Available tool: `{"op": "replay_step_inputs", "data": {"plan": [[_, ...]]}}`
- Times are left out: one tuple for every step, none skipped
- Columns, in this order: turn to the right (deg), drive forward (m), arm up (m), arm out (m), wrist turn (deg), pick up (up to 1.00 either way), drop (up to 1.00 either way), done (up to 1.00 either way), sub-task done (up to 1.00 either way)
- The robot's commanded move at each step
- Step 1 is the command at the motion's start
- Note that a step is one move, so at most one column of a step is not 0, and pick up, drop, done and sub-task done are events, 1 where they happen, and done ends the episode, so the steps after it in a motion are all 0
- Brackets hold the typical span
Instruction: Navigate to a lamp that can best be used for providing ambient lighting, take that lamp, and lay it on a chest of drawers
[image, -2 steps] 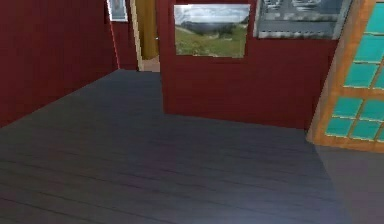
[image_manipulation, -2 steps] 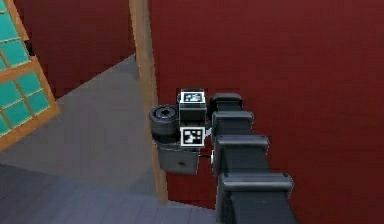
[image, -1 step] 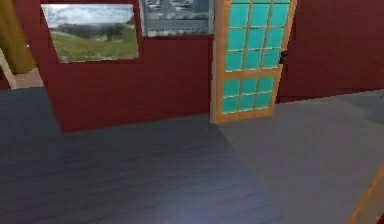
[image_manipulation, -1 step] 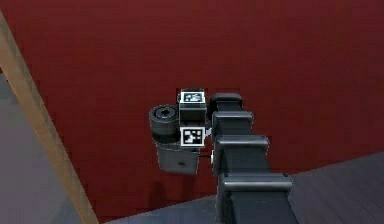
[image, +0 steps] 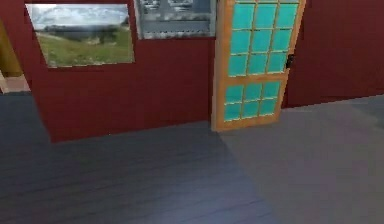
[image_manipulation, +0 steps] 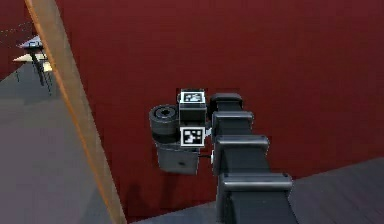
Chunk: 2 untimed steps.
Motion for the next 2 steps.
{"op": "replay_step_inputs", "data": {"plan": [[9.0, 0.00, 0.00, 0.00, 0.0, 0.00, 0.00, 0.00, 0.00], [0.0, 0.55, 0.00, 0.00, 0.0, 0.00, 0.00, 0.00, 0.00]]}}
